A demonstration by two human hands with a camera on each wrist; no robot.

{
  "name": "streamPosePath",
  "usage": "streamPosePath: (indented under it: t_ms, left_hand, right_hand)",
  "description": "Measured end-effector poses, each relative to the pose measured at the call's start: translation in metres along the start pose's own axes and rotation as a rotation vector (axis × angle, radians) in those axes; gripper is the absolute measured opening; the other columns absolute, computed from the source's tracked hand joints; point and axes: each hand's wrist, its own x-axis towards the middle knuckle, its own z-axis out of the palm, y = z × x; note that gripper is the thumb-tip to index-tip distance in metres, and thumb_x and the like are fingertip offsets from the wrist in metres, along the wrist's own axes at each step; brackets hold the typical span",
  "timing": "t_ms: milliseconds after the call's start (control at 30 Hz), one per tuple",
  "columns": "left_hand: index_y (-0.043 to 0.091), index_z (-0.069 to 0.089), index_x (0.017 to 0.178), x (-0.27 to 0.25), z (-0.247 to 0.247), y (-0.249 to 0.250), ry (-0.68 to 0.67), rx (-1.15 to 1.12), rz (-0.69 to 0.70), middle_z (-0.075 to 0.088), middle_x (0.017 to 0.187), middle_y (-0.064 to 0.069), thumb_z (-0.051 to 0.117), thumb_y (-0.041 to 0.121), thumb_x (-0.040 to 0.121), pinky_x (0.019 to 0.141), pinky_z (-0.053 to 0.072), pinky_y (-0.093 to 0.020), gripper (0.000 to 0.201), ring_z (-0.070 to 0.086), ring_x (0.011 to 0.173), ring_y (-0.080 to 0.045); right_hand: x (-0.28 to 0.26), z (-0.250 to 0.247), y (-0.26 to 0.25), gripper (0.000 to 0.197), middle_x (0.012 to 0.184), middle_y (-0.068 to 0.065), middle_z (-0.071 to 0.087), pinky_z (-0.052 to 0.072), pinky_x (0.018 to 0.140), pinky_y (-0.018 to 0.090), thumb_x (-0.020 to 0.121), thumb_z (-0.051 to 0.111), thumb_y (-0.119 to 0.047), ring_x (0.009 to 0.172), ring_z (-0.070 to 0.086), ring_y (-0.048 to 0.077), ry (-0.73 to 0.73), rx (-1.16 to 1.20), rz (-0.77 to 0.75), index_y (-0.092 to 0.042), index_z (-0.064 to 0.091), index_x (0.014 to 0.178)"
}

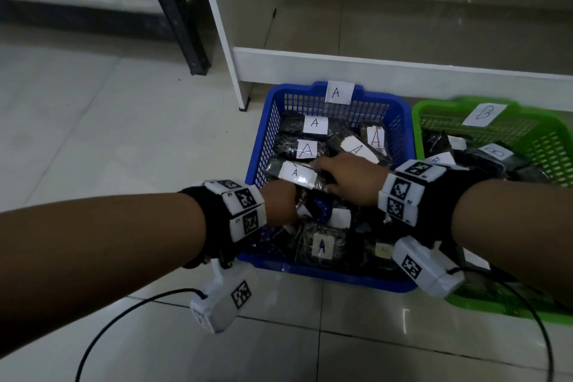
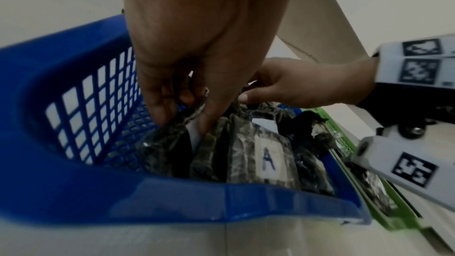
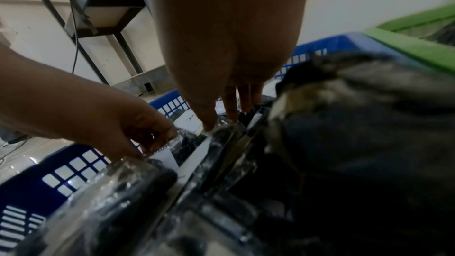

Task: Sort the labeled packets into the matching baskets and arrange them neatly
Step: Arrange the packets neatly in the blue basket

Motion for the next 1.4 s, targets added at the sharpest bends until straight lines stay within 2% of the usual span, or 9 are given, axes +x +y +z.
streamPosePath:
  t_ms: [200,433,533,633,700,967,1067,1200,1400]
  left_hand:
    - [0.014,0.051,0.129,-0.01,-0.018,-0.004,0.06,0.013,0.148,0.057,0.126,-0.007,0.063,0.015,0.087,0.078,0.038,-0.02,0.043,0.054,0.112,-0.021]
    - [0.01,0.053,0.11,-0.006,-0.035,-0.016,0.057,-0.008,0.192,0.056,0.108,-0.004,0.064,0.016,0.087,0.069,0.033,-0.022,0.027,0.046,0.09,-0.012]
    - [0.009,0.056,0.109,-0.003,-0.029,-0.015,0.064,0.052,0.259,0.057,0.1,0.0,0.061,0.011,0.088,0.069,0.031,-0.017,0.021,0.05,0.091,-0.014]
    - [0.01,0.057,0.113,-0.002,-0.023,-0.011,0.051,0.092,0.279,0.063,0.108,-0.004,0.057,0.009,0.09,0.085,0.046,-0.028,0.023,0.058,0.101,-0.019]
    - [0.009,0.055,0.114,-0.003,-0.02,-0.01,0.055,0.131,0.289,0.062,0.104,-0.004,0.051,0.006,0.092,0.08,0.046,-0.03,0.023,0.056,0.092,-0.018]
    - [0.006,0.046,0.112,0.001,-0.021,-0.011,0.186,0.144,0.27,0.057,0.097,-0.013,0.046,0.002,0.091,0.074,0.044,-0.035,0.021,0.052,0.083,-0.024]
    - [0.005,0.045,0.116,0.004,-0.029,-0.007,0.153,0.108,0.249,0.053,0.085,-0.007,0.042,0.002,0.093,0.06,0.034,-0.03,0.024,0.046,0.076,-0.021]
    - [0.003,0.041,0.122,0.007,-0.035,-0.003,0.093,0.246,0.223,0.058,0.102,-0.016,0.045,0.008,0.093,0.068,0.036,-0.03,0.03,0.052,0.082,-0.026]
    - [0.001,0.038,0.124,0.012,-0.037,0.008,0.041,0.36,0.225,0.058,0.108,-0.018,0.044,0.007,0.094,0.068,0.035,-0.03,0.031,0.056,0.093,-0.03]
  right_hand:
    - [0.007,0.012,0.002,0.047,0.124,0.01,0.056,0.043,0.093,0.04,0.09,0.053,-0.012,0.116,0.046,0.031,-0.004,-0.07,0.014,-0.023,0.043,0.135]
    - [0.011,0.009,0.003,0.049,0.102,0.003,0.049,0.035,0.085,0.032,0.088,0.053,-0.013,0.11,0.046,0.03,-0.05,-0.052,0.036,-0.037,0.045,0.129]
    - [0.013,0.004,0.003,0.051,0.115,-0.002,0.057,0.031,0.082,0.03,0.089,0.049,-0.007,0.113,0.043,0.025,-0.074,-0.091,0.005,-0.04,0.049,0.128]
    - [0.014,0.009,0.002,0.052,0.118,0.002,0.059,0.033,0.073,0.028,0.091,0.049,-0.009,0.107,0.046,0.024,-0.058,-0.147,0.016,-0.045,0.049,0.129]
    - [0.013,0.013,0.0,0.051,0.117,0.005,0.056,0.034,0.074,0.029,0.093,0.048,-0.013,0.106,0.046,0.027,-0.054,-0.182,0.006,-0.047,0.048,0.131]
    - [0.011,0.018,0.0,0.039,0.11,0.014,0.055,0.036,0.073,0.031,0.095,0.042,-0.012,0.106,0.047,0.03,-0.105,-0.243,0.025,-0.02,0.049,0.133]
    - [0.006,0.013,0.002,0.036,0.109,0.02,0.057,0.044,0.077,0.034,0.095,0.04,-0.01,0.098,0.051,0.031,-0.066,-0.079,0.042,-0.016,0.049,0.129]
    - [-0.001,-0.003,0.003,0.038,0.116,0.014,0.063,0.041,0.078,0.028,0.094,0.038,-0.004,0.103,0.057,0.028,0.07,0.21,0.1,-0.015,0.053,0.127]
    - [-0.012,-0.03,0.014,0.026,0.11,0.001,0.064,0.043,0.079,0.025,0.09,0.058,-0.033,0.093,0.055,0.013,-0.069,0.18,0.118,-0.017,0.064,0.11]
